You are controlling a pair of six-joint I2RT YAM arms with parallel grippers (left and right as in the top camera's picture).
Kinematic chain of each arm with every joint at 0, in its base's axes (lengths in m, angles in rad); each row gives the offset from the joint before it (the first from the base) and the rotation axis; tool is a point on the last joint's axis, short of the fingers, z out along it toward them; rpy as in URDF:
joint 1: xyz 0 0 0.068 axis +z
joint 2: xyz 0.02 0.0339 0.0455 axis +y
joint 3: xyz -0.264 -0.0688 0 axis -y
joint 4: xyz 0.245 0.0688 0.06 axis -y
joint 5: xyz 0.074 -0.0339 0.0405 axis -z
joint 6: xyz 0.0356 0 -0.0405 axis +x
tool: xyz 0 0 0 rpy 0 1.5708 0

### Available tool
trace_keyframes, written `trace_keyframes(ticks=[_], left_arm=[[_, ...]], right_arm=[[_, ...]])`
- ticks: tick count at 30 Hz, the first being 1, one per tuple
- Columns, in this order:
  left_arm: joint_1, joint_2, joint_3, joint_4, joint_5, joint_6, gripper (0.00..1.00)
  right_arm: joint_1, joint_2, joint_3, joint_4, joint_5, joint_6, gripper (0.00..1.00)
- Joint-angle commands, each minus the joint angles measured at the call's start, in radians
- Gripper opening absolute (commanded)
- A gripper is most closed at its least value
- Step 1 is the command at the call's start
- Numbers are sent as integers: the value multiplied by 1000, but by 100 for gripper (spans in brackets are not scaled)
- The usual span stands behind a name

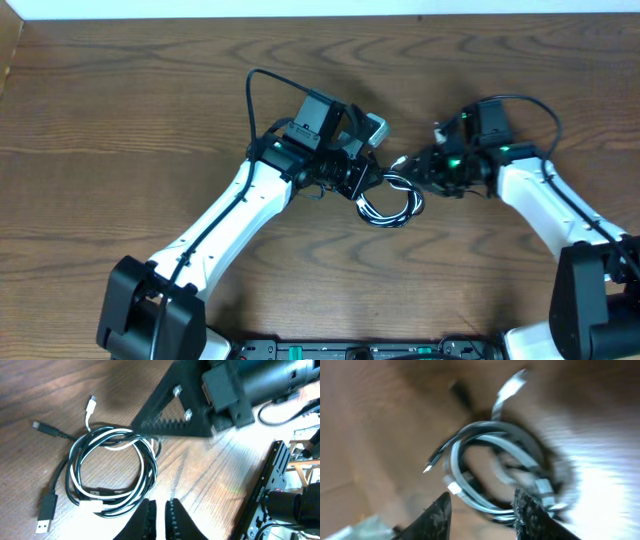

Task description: Untangle cables

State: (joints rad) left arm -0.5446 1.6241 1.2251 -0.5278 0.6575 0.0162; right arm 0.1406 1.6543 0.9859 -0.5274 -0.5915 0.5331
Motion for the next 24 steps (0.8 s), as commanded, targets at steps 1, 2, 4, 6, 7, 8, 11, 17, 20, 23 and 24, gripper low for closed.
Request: trace_keyframes(ticks=[1,2,4,6,7,8,11,17,20,23,24], left_arm=[[-38,73,14,14,-27,-51,15],[-47,93,14,27,-27,-61,15],[-59,129,14,60,-26,-88,16],[-67,158,14,97,-26,-115,17],[-69,172,14,117,-26,-131,17],[-69,183,14,133,-27,-143,17],[-69,196,14,153,-57,-173,17],[-57,196,14,143,-156,-224,17],[-38,196,14,142,-178,-261,17],[-18,196,14,141,-180,-272,17],[-12,196,14,140,-180,-274,17]], right_arm=[[-57,1,0,-25,89,-159,44],[-63,1,0,-37,100,-190,47],[-65,1,0,-63,116,-267,52],[-59,1,-1,-92,131,-346,54],[-55,1,-1,-106,141,-381,54],[-50,1,-2,-118,146,-409,54],[-35,1,-11,-130,166,-446,52],[-11,1,-53,-103,193,-488,45],[14,1,-72,-79,209,-505,42],[51,2,-97,-31,227,-505,40],[61,2,-103,-15,228,-505,38]])
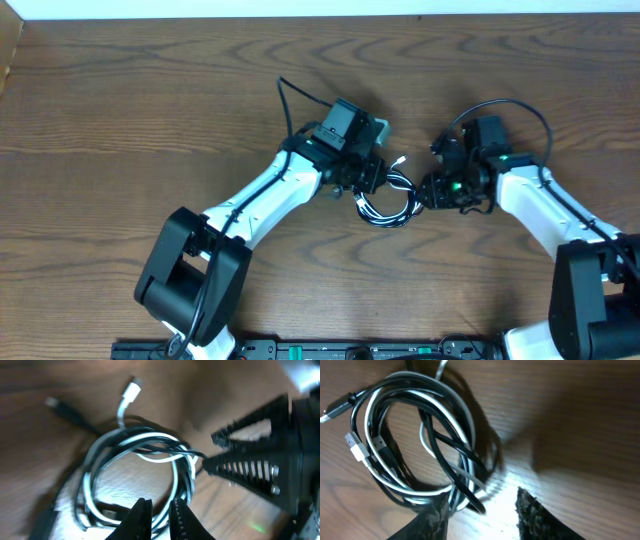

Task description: Untangle cables

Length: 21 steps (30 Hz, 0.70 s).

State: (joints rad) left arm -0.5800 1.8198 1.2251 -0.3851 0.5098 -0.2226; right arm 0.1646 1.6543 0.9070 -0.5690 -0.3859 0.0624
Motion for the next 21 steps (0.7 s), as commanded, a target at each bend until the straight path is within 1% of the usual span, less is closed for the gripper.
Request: trace_keyframes(ticks=[1,3,6,10,15,16,19,21], left_arm=[[28,1,14,-3,-32,-35,17],[32,1,14,-10,-32,-35,17],[34,1,14,-21,-32,-35,17],[34,1,15,-32,-32,-35,17],[28,1,14,-33,-21,-34,17],[23,1,14,-32,-21,-34,17],[-4,2,14,-32,-21,-34,17],[-31,4,14,-30,-21,-34,17]], right_arm=[[46,3,-31,40,24,-33,37],[59,15,-34,57,58,-11,32],[60,45,-34,73,87,-3,29],[56,99,-34,99,100,20,20],[48,107,-34,115,100,60,16],[45,107,-34,116,102,71,13],[33,107,-34,114,166,175,2],[28,108,-34,107,214,272,1]])
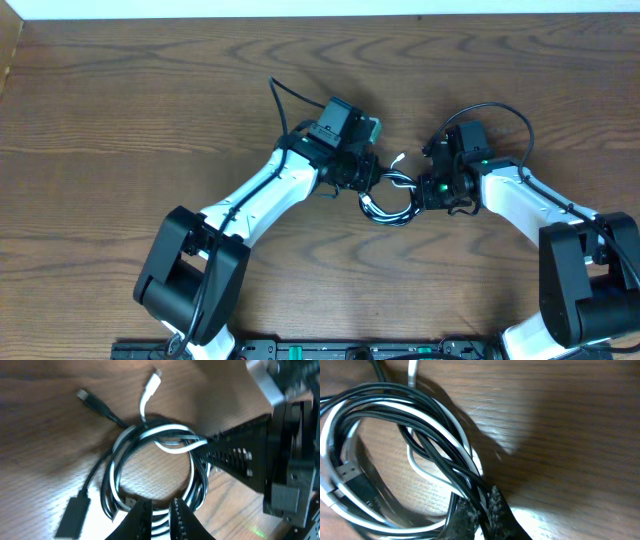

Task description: Untangle cables

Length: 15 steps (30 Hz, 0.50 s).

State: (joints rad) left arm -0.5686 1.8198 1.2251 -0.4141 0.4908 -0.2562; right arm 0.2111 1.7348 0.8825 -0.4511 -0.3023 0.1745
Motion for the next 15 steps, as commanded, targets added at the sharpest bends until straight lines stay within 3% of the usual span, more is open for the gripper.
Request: trace_keyframes(ticks=[1,5,15], left_arm=[[-55,7,14,1,-2,0,17],[-114,36,14,14,-2,-1,25],[-176,150,14,137,-6,-8,34]], right_arm=[[-19,27,-10,-15,145,196,1],[-14,27,-10,-27,166,279,1],[-21,27,-10,-32,135,285,1]])
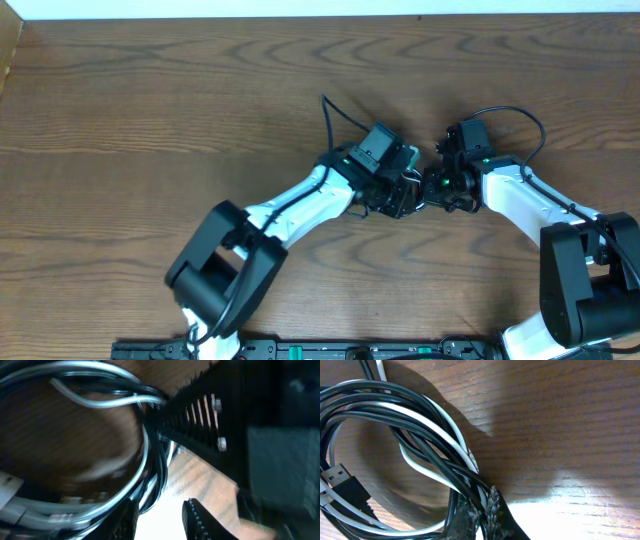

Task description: Untangle cables

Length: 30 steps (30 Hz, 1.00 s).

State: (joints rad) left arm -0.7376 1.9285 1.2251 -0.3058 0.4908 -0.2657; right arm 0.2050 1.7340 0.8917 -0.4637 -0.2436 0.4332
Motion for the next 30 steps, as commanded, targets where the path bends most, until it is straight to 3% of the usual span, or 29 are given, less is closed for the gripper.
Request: trace_keyframes(ticks=[1,7,16,30], left_arm=[[-7,55,14,44,-6,2,34],[-8,106,14,80,-5,29,35],[-8,110,14,80,-5,78,34],[-51,187,14,208,-6,77,35]], right_arm=[[-16,28,-19,-19,71,26,1],[-31,28,-19,-11,-13,-14,1],[-170,29,-19,11,-463,-240,1],[-174,35,-19,2,-482,-228,1]])
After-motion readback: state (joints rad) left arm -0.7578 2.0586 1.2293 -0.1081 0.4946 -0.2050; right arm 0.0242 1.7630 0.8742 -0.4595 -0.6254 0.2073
